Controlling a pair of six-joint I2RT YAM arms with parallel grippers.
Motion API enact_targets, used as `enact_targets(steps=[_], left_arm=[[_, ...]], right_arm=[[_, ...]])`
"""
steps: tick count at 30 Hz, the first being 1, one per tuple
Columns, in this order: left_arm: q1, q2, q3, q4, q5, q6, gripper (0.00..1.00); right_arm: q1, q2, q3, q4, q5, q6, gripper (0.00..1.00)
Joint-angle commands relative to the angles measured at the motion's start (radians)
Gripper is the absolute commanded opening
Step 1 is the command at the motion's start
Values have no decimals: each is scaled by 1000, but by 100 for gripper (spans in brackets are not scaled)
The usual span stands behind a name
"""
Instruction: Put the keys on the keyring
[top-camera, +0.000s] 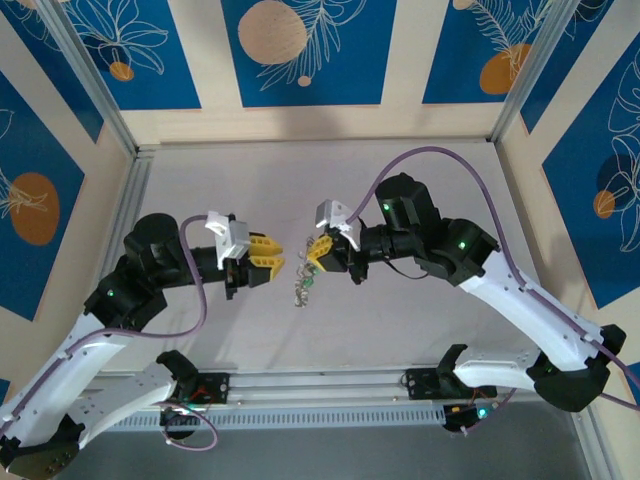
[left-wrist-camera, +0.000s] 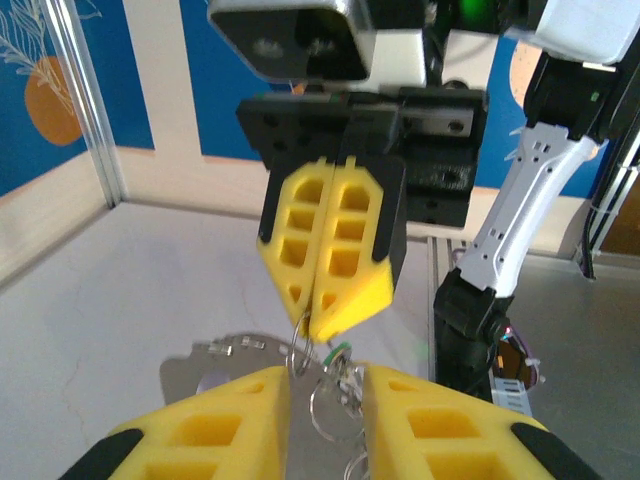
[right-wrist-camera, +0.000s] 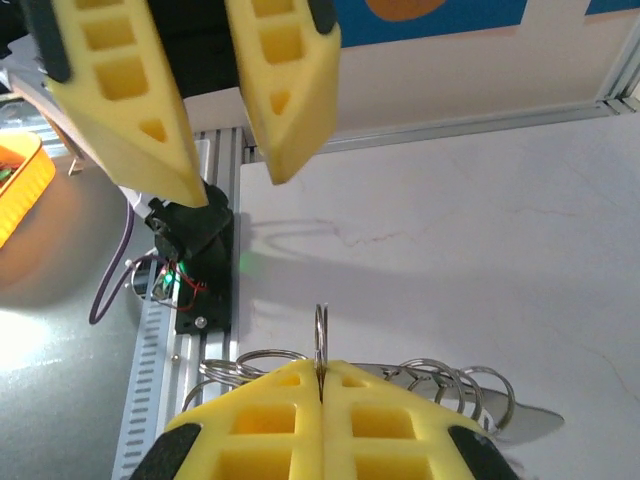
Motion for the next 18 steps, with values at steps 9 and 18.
enact_targets(steps=[9,18], left_arm=[[-36,44,50,-58,40,48,26],[-52,44,55,-77,60,68,25]], right_arm=[[84,132,237,-245,-38,-186,0],[108,194,316,-293,39,-217,0]])
